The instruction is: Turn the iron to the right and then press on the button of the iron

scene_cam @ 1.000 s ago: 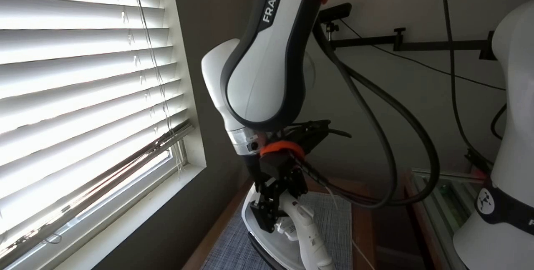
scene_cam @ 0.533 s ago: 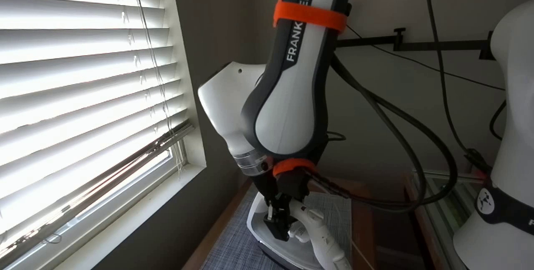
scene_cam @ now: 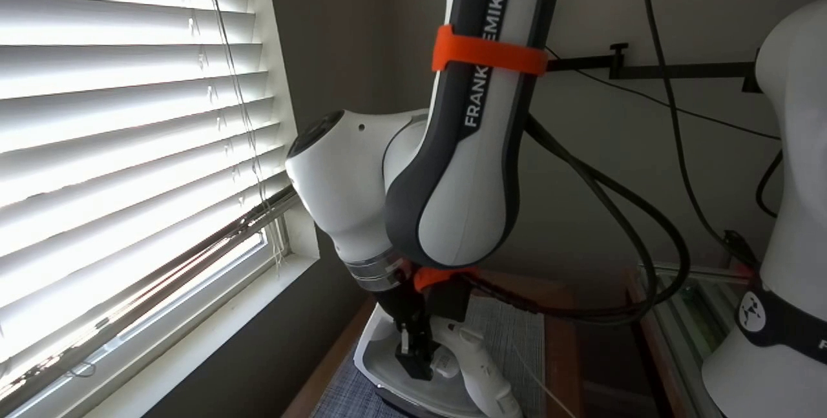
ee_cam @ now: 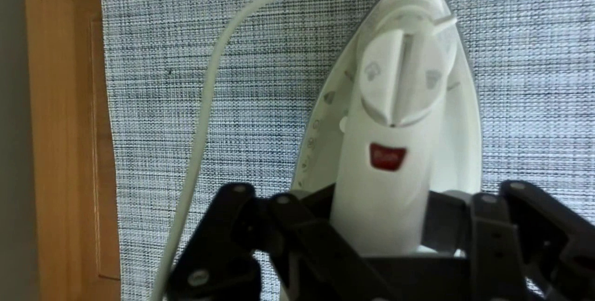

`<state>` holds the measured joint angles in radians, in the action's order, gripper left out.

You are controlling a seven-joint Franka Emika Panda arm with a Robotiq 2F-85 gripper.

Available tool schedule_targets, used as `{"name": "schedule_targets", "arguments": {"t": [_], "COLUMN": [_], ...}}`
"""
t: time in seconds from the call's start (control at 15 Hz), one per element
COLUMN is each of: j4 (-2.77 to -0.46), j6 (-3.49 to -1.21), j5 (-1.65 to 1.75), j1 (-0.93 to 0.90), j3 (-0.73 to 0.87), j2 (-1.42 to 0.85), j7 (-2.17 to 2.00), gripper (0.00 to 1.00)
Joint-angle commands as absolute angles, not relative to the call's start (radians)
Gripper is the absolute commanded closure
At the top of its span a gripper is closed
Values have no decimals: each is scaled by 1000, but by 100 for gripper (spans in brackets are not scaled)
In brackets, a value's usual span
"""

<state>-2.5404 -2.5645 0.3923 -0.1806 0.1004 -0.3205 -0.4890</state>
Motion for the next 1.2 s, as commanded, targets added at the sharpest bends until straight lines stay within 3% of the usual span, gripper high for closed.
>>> {"name": "schedule_targets", "arguments": {"t": [0.0, 0.53, 0.6, 0.67, 1.13], "j4": [-2494, -2461, -2459, -2458, -2475], "j6": [-2560, -2588, -2592, -2596, -2573], "j5": [431, 409, 409, 406, 373], "j1": [-199, -204, -206, -206, -199], "j3": [119, 120, 122, 121, 107], "j2": [-337, -399, -403, -405, -368], "j7": [-483, -446, -446, -441, -425], "gripper": [100, 100, 75, 74, 27]}}
